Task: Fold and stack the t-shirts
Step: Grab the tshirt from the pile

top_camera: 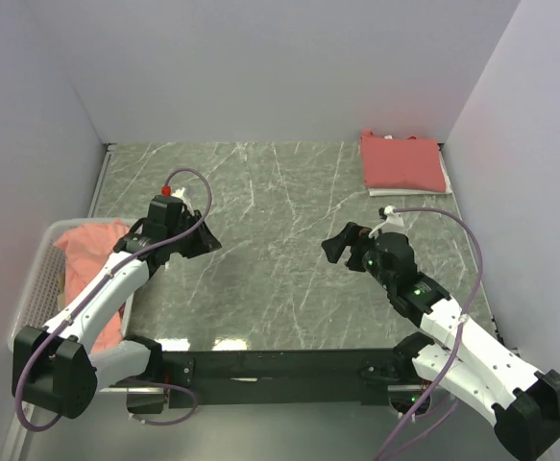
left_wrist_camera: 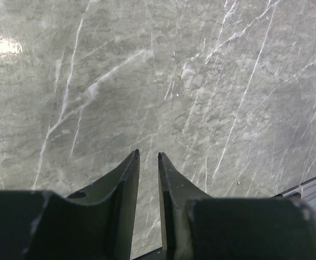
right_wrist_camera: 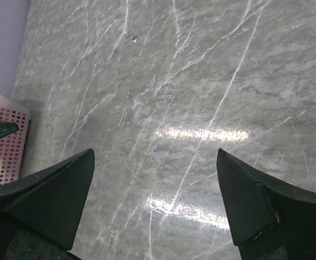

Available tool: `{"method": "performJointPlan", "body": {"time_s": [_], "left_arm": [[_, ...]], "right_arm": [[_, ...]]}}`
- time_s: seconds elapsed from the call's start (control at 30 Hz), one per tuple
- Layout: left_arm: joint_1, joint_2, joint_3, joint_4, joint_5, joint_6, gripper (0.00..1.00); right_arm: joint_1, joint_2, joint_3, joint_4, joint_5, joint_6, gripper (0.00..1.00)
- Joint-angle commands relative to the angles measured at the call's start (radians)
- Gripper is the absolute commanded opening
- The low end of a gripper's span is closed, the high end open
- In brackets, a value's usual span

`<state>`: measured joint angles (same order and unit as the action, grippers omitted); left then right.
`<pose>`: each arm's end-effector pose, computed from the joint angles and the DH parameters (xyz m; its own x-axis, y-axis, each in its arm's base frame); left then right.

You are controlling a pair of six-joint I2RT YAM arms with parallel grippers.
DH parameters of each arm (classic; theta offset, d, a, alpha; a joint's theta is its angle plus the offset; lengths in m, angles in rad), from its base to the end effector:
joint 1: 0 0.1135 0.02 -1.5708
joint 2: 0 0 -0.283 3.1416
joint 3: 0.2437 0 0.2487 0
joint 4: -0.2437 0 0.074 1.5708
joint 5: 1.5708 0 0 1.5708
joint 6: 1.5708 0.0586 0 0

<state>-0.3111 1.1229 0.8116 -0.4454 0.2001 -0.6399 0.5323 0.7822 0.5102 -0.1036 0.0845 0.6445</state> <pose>0.2260 -0.0849 0.2616 -0.7856 -0.3621 -0.5018 -0.0392 0.8384 -0.5436 0.1671 0.0927 0.2574 -0.5158 0.3910 -0.7623 -0.1603 0.8300 0.5342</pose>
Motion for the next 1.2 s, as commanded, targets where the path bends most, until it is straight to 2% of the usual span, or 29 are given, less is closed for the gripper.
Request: {"method": "performJointPlan", "body": {"time_s": [0.0, 0.47, 0.5, 0.57, 0.63, 0.67, 0.8, 0.83, 0.87, 0.9, 1.03, 1.17], "left_arm": [[-0.003, -0.025, -0.006, 0.034, 0.016, 0.003, 0.27], [-0.003, -0.048, -0.005, 0.040, -0.002, 0.003, 0.32], [-0.003, -0.049, 0.000, 0.031, -0.028, -0.012, 0.32], [-0.003, -0.061, 0.024, -0.028, -0.172, -0.041, 0.33], [-0.002, -0.087, 0.064, -0.128, -0.282, -0.105, 0.40], [-0.002, -0.097, 0.079, -0.165, -0.415, -0.130, 0.48], [0.018, -0.130, 0.138, -0.329, -0.661, -0.275, 0.60], [0.029, -0.146, 0.158, -0.352, -0.689, -0.291, 0.62], [0.038, -0.155, 0.165, -0.383, -0.717, -0.303, 0.70], [0.071, -0.164, 0.170, -0.392, -0.769, -0.314, 0.73], [0.213, -0.172, 0.176, -0.385, -0.798, -0.278, 0.84], [0.386, -0.118, 0.166, -0.299, -0.668, -0.212, 0.88]], "right_arm": [[0.003, -0.001, 0.045, 0.027, 0.011, -0.011, 1.00], [0.005, -0.003, 0.062, -0.018, 0.012, -0.025, 1.00], [0.003, -0.003, 0.067, -0.027, 0.012, -0.028, 1.00], [0.005, -0.006, 0.071, -0.038, 0.015, -0.031, 1.00], [0.005, -0.012, 0.071, -0.045, 0.023, -0.039, 1.00], [0.005, -0.014, 0.071, -0.047, 0.023, -0.043, 1.00], [0.005, 0.002, 0.083, -0.059, 0.003, -0.068, 1.00], [0.005, 0.005, 0.086, -0.062, 0.000, -0.072, 1.00], [0.005, 0.009, 0.091, -0.064, -0.006, -0.075, 1.00], [0.005, 0.015, 0.093, -0.064, -0.009, -0.083, 1.00], [0.003, 0.032, 0.094, -0.053, -0.037, -0.088, 1.00], [0.005, 0.048, 0.087, -0.036, -0.061, -0.088, 1.00]]}}
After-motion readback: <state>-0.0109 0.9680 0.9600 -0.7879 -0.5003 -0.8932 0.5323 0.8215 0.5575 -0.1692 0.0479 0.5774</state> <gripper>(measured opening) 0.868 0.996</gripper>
